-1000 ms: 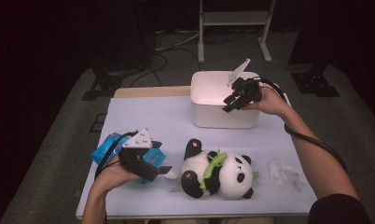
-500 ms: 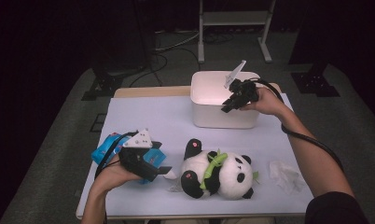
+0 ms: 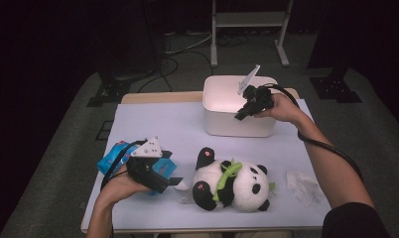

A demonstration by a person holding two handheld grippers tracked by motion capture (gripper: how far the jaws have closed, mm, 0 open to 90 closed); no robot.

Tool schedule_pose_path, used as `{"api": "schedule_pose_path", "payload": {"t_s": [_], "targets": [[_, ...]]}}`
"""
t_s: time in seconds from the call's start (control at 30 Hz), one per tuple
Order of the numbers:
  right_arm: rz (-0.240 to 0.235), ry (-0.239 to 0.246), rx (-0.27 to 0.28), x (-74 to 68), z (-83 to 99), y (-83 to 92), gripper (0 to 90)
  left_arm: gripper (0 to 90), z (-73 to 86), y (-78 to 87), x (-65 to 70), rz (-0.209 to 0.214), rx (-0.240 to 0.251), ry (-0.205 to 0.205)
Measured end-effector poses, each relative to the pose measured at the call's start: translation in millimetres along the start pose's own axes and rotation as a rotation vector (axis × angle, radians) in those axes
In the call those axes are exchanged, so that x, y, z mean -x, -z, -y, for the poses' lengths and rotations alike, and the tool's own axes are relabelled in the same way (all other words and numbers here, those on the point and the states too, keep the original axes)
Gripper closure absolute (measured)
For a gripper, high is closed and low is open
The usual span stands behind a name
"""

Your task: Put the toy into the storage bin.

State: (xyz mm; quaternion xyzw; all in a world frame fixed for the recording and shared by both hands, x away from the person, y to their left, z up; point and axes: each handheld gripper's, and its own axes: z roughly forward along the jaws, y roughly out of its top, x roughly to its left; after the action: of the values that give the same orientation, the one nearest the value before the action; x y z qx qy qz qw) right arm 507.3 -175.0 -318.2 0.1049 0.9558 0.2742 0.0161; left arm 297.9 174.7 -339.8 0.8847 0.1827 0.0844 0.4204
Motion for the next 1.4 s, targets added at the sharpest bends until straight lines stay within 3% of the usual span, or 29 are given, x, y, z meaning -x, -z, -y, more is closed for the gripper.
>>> {"api": "schedule_pose_path", "payload": {"t_s": [0.33, 0.63, 1.4], "targets": [[-0.026, 0.032, -0.001, -13.6, 1.4, 0.9, 86.3, 10.1, 0.1, -0.9, 0.3, 0.004, 0.003, 0.001], [-0.04, 0.058, 0.005, -37.3, 7.2, 3.0, 86.2, 10.1, -0.9, -3.7, 1.2, 0.013, 0.0, -0.004], [-0.047, 0.057, 0.005, -83.3, 16.0, 6.5, 85.8, 10.1, -4.3, -0.8, 3.6, 0.013, 0.007, -0.018]]}}
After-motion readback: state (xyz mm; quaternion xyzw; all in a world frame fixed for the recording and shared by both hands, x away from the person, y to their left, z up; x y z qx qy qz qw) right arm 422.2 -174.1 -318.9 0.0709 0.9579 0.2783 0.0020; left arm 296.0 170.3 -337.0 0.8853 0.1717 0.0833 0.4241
